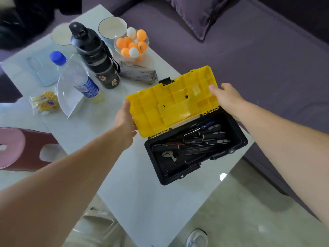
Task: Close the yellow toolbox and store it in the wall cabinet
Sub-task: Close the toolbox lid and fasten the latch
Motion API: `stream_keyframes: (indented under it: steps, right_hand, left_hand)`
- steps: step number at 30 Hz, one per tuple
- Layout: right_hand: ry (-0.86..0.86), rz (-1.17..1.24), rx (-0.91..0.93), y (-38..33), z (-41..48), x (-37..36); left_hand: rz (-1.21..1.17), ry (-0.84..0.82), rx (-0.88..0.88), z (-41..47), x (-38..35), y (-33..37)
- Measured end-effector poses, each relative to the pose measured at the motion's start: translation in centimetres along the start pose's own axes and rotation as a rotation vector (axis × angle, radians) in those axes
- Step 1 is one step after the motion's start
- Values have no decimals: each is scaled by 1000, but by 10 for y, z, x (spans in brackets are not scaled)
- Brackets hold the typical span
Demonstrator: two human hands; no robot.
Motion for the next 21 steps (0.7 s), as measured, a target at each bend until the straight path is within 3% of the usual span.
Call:
stream_keyframes:
  steps: [12, 17, 21]
  right_hand:
    - [-30, 485, -21, 9, -65, 42]
    - [-47, 369, -139, 55, -92, 47]
    - [-24, 303, -155, 89, -105, 37]
  left_hand:
    - [53, -49, -134, -55, 21, -13]
    - [552, -125, -361, -71, 3, -47]
    - [766, -93, -486, -74, -12, -70]
Point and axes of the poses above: each hand's wrist, its own z-axis towards the middle knuckle, its own x-axis out of the back of the hand, y = z × x, the point moved 7 cm from there along z, towards the middle knuckle, and after that the axes turned 6 degrees about x, right-handed, at the moved point
